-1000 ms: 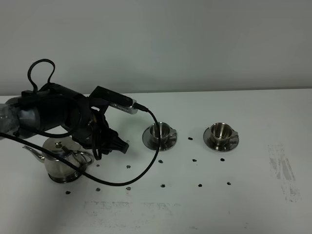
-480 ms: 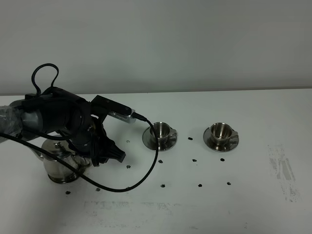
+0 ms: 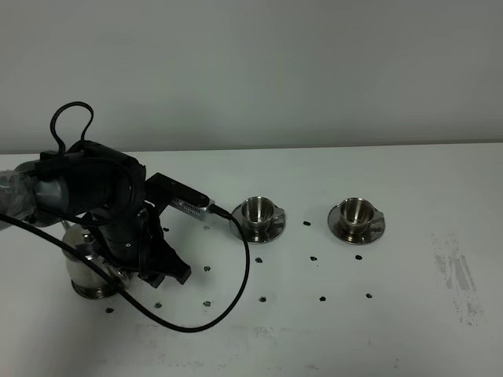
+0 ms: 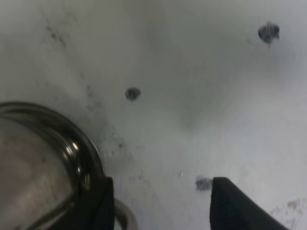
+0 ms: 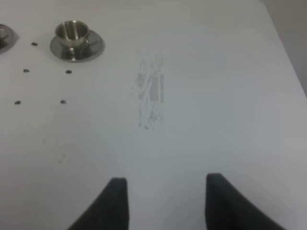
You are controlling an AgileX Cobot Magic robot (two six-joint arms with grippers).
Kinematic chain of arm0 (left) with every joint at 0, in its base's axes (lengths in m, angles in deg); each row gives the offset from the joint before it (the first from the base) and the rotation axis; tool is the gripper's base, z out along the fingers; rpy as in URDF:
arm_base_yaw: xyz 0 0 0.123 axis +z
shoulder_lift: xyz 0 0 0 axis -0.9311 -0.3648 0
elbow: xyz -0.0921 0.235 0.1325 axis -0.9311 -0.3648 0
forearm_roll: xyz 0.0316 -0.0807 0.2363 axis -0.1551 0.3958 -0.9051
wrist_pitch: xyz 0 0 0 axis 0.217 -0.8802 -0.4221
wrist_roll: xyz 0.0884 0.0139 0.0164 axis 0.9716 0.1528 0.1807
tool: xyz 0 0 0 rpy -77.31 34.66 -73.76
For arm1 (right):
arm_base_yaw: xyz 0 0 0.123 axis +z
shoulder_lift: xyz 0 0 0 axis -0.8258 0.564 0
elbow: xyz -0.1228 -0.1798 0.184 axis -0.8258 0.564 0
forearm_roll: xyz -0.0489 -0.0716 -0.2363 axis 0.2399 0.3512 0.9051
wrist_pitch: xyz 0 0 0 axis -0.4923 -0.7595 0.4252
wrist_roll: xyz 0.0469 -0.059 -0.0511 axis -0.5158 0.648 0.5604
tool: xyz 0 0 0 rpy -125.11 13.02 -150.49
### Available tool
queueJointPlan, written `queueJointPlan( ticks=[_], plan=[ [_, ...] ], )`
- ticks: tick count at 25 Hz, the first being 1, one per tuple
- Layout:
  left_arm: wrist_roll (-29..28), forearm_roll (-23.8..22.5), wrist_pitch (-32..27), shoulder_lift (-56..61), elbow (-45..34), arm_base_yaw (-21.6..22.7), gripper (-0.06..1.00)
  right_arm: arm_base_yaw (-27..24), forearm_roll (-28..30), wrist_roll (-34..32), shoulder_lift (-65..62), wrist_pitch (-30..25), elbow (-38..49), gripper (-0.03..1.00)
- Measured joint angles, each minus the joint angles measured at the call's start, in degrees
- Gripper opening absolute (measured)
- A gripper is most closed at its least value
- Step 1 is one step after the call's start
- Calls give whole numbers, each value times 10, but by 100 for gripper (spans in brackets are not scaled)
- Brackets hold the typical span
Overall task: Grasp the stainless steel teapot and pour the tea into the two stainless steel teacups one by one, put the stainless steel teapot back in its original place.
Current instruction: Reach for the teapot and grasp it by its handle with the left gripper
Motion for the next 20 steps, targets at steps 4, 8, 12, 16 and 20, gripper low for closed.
queueJointPlan(
  ticks=[4, 8, 12, 16, 20],
  plan=[
    [26, -1, -38, 4, 0, 0, 51, 0, 0, 0, 0, 0, 0, 39],
    [43, -11, -69, 14, 0, 0, 51, 0, 0, 0, 0, 0, 0, 39],
    [52, -29, -83, 24, 0, 0, 51, 0, 0, 0, 0, 0, 0, 39],
    [84, -32, -83, 29, 0, 0, 51, 0, 0, 0, 0, 0, 0, 39],
    [109, -31, -82, 30, 0, 0, 51, 0, 0, 0, 0, 0, 0, 39]
  ],
)
